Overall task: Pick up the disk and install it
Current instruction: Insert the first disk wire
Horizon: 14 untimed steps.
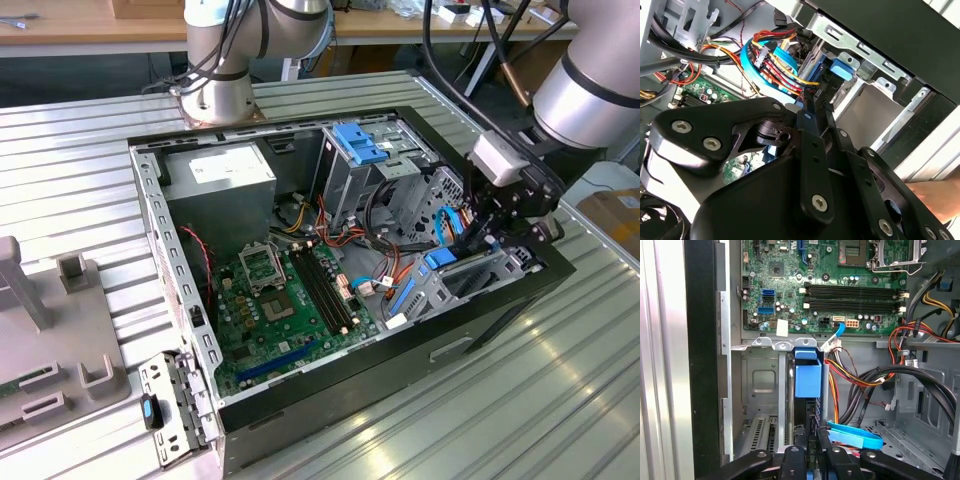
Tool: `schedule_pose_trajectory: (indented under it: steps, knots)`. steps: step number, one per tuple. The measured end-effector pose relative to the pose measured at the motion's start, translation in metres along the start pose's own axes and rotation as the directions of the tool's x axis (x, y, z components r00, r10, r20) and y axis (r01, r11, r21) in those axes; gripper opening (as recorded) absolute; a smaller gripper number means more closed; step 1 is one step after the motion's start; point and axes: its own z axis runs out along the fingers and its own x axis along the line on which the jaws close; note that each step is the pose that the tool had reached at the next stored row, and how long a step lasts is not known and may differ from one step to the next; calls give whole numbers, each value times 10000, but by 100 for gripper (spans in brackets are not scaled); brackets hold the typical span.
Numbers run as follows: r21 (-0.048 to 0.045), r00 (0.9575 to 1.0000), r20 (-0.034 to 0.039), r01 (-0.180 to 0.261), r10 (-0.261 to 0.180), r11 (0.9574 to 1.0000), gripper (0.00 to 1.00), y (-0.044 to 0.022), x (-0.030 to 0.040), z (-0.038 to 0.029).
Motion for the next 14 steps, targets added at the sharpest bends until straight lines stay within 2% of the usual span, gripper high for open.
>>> schedule_pose_trajectory:
  steps: [4,7,8,10,12,14]
  knots:
    - [-1,10000,7,-2,2,10000,24,1,-4,3]
    - [-1,10000,59,-6,6,10000,24,1,-15,2]
    - [-2,10000,87,-8,8,10000,24,0,-24,-9]
    - [-2,10000,92,-8,8,10000,24,-5,-44,-80]
    - [-3,9999,108,-9,9,10000,24,-14,-64,-89]
    - [-24,9999,118,-12,12,10000,24,-62,-65,-84]
